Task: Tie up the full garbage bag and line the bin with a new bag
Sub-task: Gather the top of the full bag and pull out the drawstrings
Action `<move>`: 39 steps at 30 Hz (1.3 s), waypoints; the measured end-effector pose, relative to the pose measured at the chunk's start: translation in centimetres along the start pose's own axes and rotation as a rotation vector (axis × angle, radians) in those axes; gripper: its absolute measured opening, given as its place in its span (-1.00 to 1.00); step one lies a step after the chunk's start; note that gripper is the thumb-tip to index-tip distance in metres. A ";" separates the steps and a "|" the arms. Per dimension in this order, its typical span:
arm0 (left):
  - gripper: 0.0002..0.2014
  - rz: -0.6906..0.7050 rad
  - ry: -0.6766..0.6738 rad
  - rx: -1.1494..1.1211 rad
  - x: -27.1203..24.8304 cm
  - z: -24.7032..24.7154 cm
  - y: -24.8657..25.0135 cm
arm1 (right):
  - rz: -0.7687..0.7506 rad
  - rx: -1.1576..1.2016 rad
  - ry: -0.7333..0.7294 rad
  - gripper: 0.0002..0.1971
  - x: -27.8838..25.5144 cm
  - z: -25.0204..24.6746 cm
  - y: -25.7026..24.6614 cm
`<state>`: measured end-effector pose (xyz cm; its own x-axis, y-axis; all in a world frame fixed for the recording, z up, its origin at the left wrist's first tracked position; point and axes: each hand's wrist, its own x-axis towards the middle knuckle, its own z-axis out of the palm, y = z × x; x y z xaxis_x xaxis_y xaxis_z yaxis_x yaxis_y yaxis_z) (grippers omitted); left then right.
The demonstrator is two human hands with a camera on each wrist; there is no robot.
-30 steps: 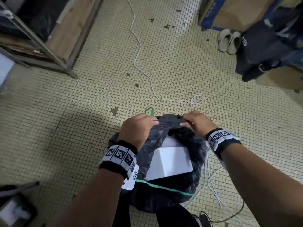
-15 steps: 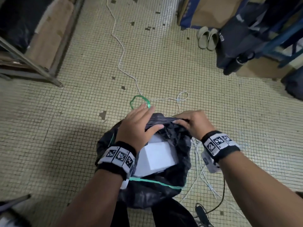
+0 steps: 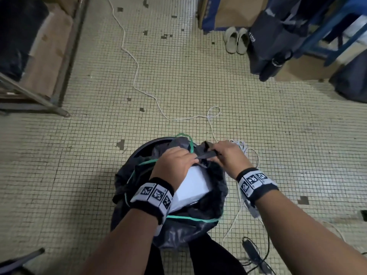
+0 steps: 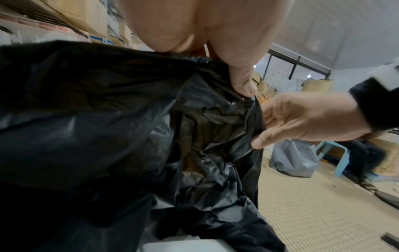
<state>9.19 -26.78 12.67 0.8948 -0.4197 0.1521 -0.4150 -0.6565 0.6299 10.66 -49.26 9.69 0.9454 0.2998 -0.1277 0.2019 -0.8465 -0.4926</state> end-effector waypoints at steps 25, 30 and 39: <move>-0.37 -0.089 -0.099 0.174 2.9 3.0 4.3 | 0.428 0.462 0.256 -0.83 -6.5 0.3 8.5; -0.50 0.192 -0.128 0.334 3.8 2.7 6.2 | 0.246 0.433 0.284 -0.78 -6.4 -0.9 4.2; -0.90 0.207 -0.167 0.209 3.6 1.2 5.8 | 0.266 0.401 0.255 -0.80 -8.7 -0.8 1.1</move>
<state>9.79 -32.84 15.95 0.7558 -0.6432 0.1228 -0.6254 -0.6534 0.4265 2.83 -53.15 11.00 0.9927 -0.0597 -0.1045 -0.1186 -0.6296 -0.7678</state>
